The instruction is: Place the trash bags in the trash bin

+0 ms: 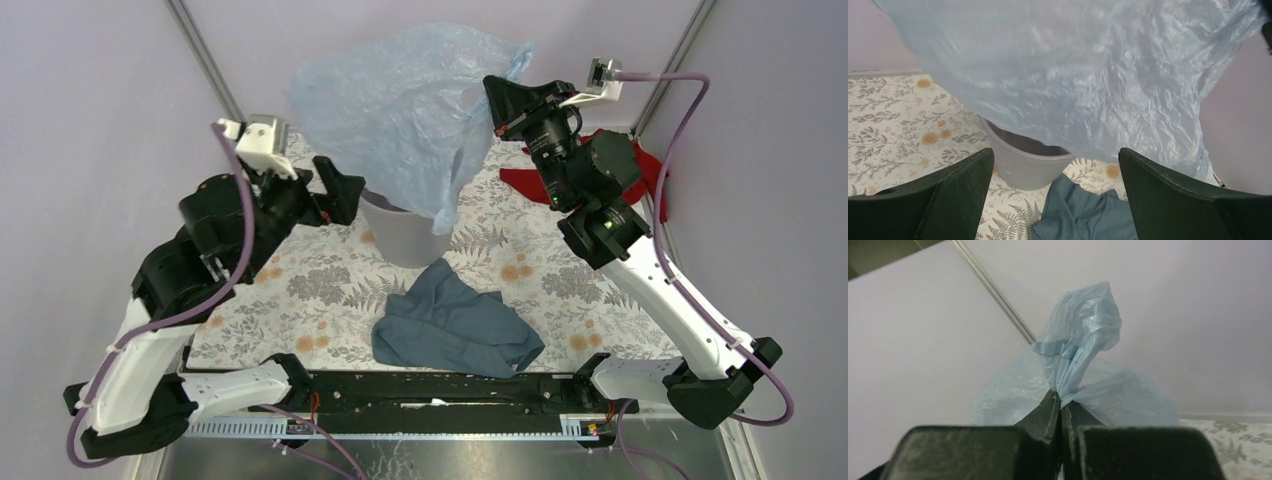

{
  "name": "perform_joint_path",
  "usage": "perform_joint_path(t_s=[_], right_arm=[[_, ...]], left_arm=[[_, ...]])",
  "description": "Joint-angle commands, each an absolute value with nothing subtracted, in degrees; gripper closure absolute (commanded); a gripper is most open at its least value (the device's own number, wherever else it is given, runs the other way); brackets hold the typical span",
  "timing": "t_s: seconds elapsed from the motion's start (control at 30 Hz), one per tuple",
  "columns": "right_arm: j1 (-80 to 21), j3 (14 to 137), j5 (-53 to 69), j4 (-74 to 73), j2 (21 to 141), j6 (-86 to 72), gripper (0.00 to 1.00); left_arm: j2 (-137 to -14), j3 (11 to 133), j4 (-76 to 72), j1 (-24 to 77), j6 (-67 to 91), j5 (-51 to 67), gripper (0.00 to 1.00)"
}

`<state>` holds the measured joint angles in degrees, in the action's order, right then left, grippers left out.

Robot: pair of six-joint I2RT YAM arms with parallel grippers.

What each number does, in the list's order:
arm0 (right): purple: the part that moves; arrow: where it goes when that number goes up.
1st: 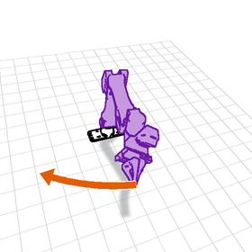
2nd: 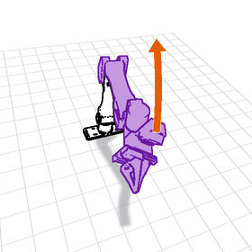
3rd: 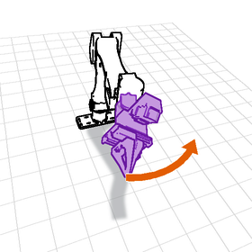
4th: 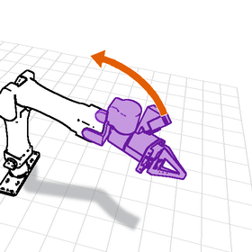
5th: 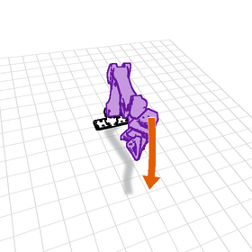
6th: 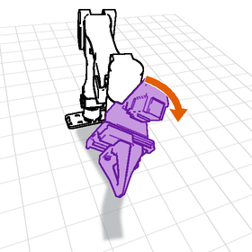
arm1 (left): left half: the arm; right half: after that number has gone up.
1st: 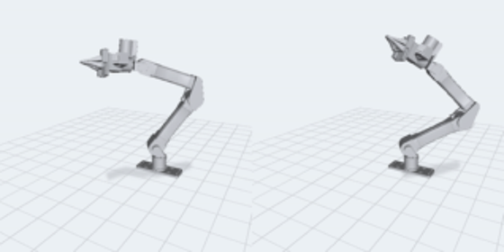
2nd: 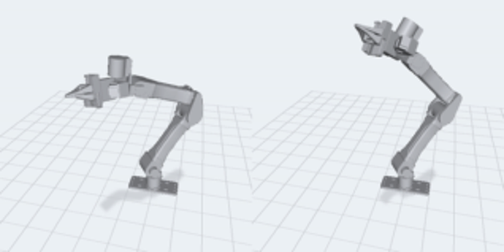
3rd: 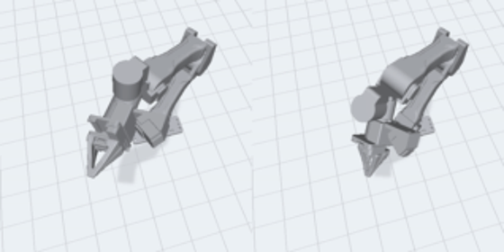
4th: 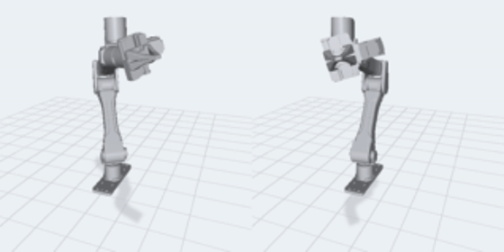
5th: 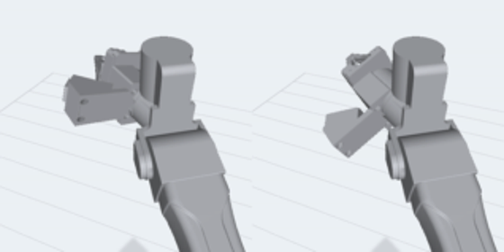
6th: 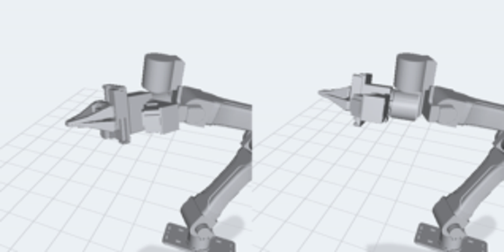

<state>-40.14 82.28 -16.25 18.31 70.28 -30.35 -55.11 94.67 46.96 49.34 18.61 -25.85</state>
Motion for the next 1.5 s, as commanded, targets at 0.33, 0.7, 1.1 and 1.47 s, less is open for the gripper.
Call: perform_joint_path(t_s=[0.33, 0.7, 1.1, 1.47], right_arm=[[-40.3, 94.8, -6.4, -5.7, 71.4, -23.3, 1.00], [-39.1, 98.5, 3.8, -6.8, 75.3, -29.3, 1.00], [-26.4, 95.3, 24.7, -4.5, 77.5, -41.2, 1.00], [-26.1, 99.9, 47.4, -9.5, 90.1, -36.0, 1.00]], left_arm=[[-77.9, 118.3, 52.0, 36.4, 19.5, -18.0, 0.02], [-76.1, 112.5, 41.3, 22.1, 22.2, -5.3, 0.06], [-86.8, 101.6, 32.4, 30.1, 22.6, 2.7, 0.41], [-87.6, 85.3, 29.0, 33.6, 22.4, -6.3, 0.57]])
